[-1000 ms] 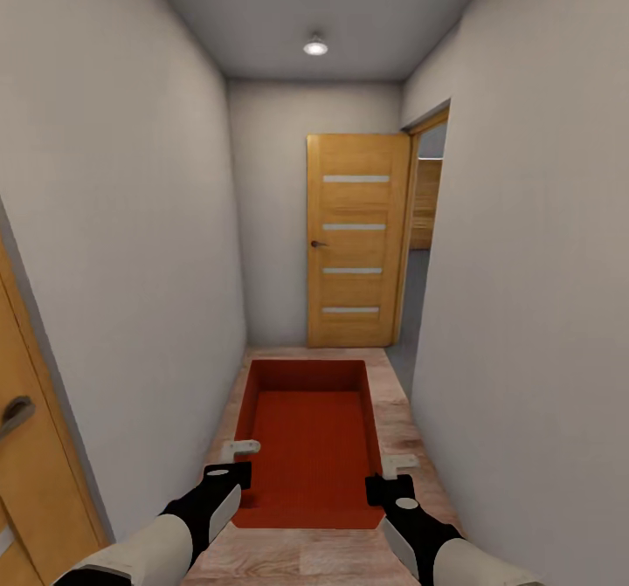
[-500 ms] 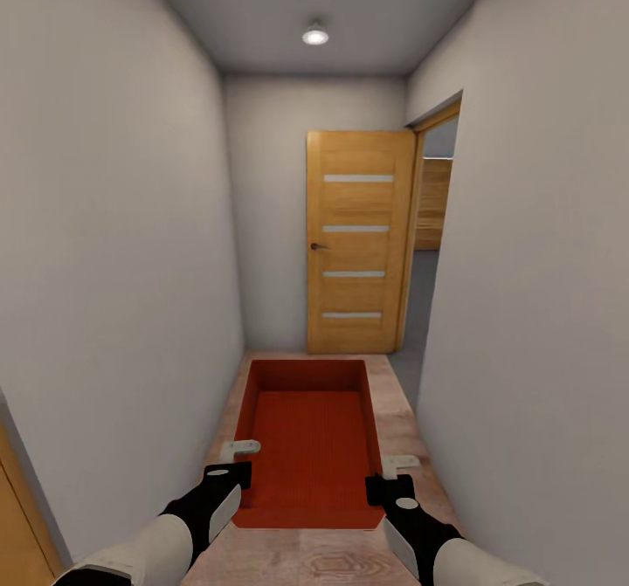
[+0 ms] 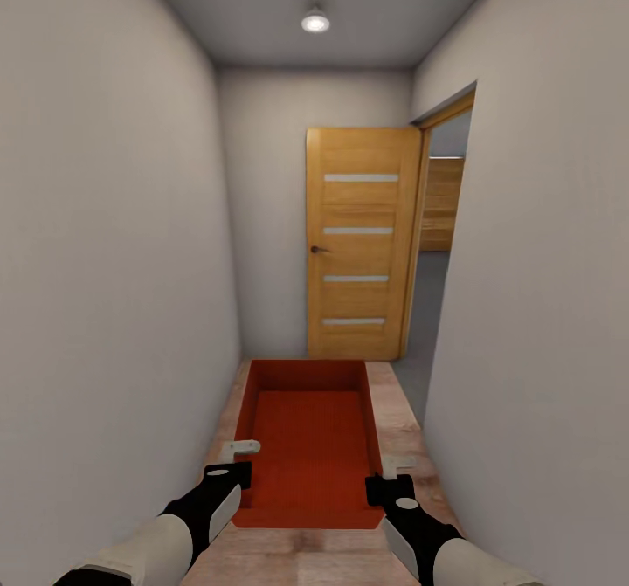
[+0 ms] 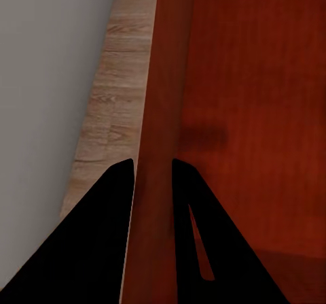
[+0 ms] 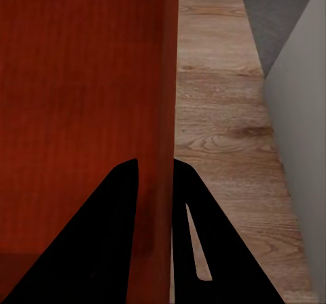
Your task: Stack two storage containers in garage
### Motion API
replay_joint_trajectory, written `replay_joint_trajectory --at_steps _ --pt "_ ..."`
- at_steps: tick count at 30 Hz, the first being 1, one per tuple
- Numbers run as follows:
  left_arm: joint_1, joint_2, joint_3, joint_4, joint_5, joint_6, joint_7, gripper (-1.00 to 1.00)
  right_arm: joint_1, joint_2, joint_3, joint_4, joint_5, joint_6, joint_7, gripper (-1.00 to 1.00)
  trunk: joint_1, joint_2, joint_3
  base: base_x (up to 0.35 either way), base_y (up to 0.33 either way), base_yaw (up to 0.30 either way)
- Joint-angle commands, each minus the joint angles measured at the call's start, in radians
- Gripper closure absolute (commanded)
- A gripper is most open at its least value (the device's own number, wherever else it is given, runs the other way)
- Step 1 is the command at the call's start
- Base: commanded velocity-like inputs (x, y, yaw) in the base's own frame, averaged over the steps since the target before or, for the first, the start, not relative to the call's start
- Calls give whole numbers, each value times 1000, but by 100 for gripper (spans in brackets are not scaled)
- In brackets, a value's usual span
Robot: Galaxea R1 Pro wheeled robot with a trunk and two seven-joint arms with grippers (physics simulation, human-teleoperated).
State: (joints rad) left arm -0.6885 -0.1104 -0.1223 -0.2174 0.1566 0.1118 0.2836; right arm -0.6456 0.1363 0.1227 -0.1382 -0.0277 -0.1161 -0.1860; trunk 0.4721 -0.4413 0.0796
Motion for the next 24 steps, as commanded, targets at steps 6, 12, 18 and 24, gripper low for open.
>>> replay_joint_trajectory --at_steps 6,12,18,24 --pt "0 48 12 -5 -19 -21 23 100 0 0 -22 2 -9 0 4 100 1 -1 0 323 0 0" --pt "0 48 12 -5 -18 -21 23 100 0 0 -22 2 -9 0 4 100 1 -1 0 323 0 0" --pt "0 48 12 -4 -18 -21 23 100 0 0 -22 2 -9 1 4 100 1 -1 0 323 0 0" --pt "0 48 12 -4 -18 -21 23 100 0 0 -22 2 -9 4 4 100 1 -1 0 323 0 0"
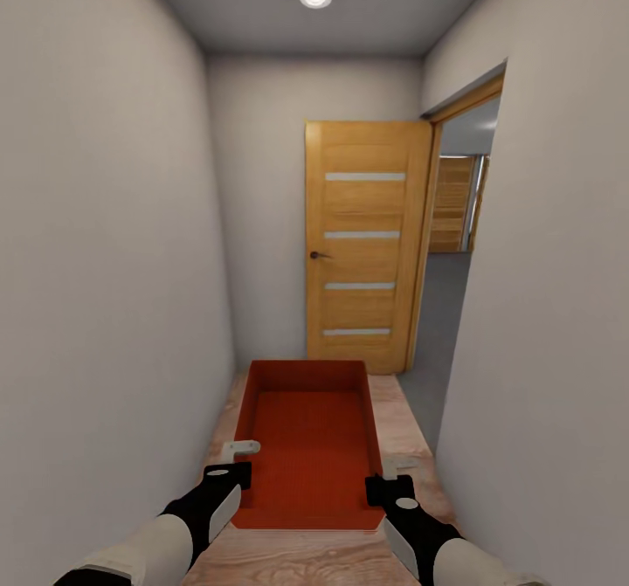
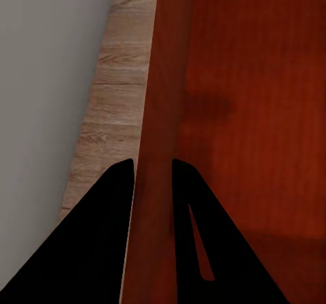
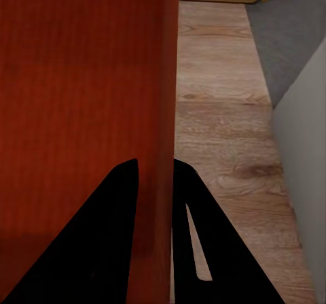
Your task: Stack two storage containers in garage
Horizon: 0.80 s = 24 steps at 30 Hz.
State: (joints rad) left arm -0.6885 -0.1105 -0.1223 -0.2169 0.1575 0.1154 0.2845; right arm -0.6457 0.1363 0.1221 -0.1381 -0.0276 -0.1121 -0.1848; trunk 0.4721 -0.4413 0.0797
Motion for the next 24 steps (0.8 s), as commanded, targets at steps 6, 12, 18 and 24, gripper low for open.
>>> replay_joint_trajectory --at_steps 6,12,18,24 --pt "0 48 13 -5 -19 -25 22 100 0 0 -21 2 -9 -1 2 100 1 -1 0 323 0 0" --pt "0 48 12 -6 -19 -25 22 100 0 0 -21 2 -9 -3 2 100 1 -1 0 323 0 0" --pt "0 48 12 -5 -19 -25 22 100 0 0 -21 2 -9 -3 2 100 1 -1 0 323 0 0" --pt "0 48 12 -4 -19 -25 22 100 0 0 -21 2 -9 -3 2 100 1 -1 0 323 0 0"
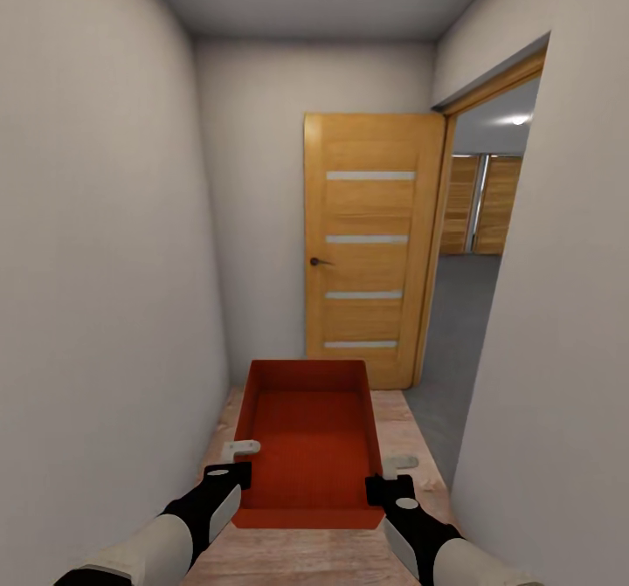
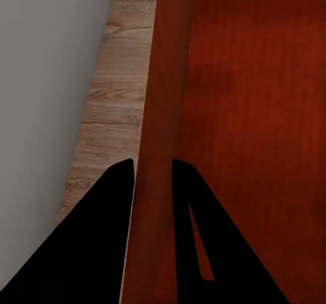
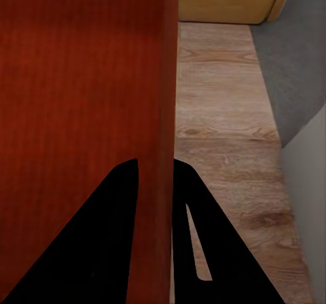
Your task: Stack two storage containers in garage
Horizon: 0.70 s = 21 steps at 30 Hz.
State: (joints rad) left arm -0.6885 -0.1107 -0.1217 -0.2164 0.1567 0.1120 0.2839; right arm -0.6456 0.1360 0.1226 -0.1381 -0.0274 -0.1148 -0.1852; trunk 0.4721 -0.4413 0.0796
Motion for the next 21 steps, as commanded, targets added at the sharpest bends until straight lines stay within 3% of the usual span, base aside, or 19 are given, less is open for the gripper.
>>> replay_joint_trajectory --at_steps 1,21 --pt "0 48 12 -5 -19 -21 23 100 0 0 -21 2 -9 0 3 100 1 -1 0 323 0 0" --pt "0 48 11 -5 -19 -21 23 100 0 0 -21 2 -9 0 3 100 1 -1 0 323 0 0"
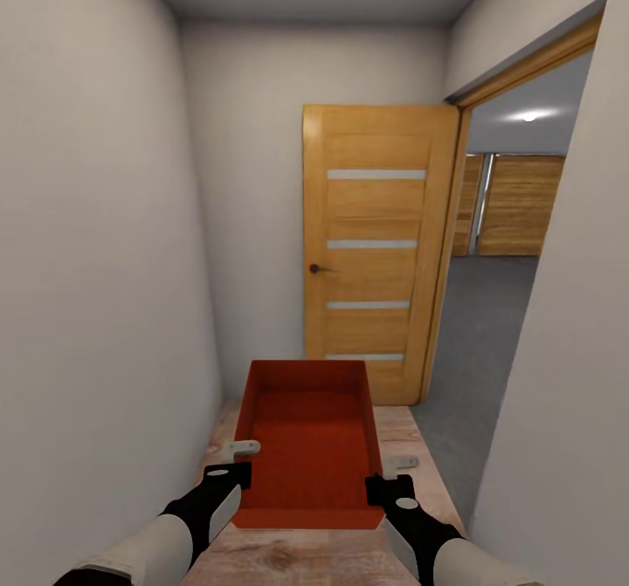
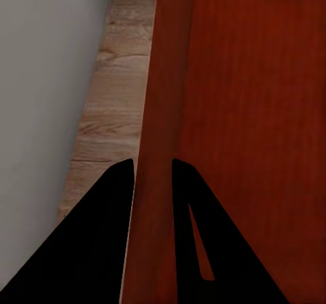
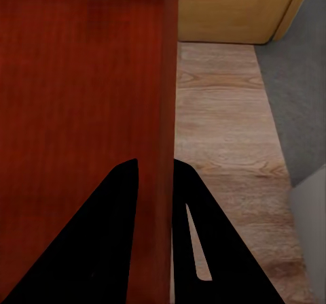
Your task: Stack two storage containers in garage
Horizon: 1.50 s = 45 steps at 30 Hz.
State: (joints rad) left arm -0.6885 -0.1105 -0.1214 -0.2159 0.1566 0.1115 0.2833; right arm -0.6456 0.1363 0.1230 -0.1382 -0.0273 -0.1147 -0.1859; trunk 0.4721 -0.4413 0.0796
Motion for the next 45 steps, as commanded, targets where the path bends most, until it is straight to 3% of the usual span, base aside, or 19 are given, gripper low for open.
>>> replay_joint_trajectory --at_steps 1,22,29,45 --pt "0 48 11 -5 -19 -21 23 100 0 0 -22 2 -9 0 3 100 1 -1 0 323 0 0" --pt "0 55 11 -12 -13 -21 25 100 0 -1 -22 2 -9 -1 3 100 1 -1 0 315 29 0" --pt "0 55 10 -17 27 -22 24 100 0 0 -22 2 -9 0 3 100 1 -1 0 55 19 -165" --pt "0 55 8 -14 33 -23 23 100 0 0 -22 2 -9 4 3 100 1 -1 0 2 1 -279"
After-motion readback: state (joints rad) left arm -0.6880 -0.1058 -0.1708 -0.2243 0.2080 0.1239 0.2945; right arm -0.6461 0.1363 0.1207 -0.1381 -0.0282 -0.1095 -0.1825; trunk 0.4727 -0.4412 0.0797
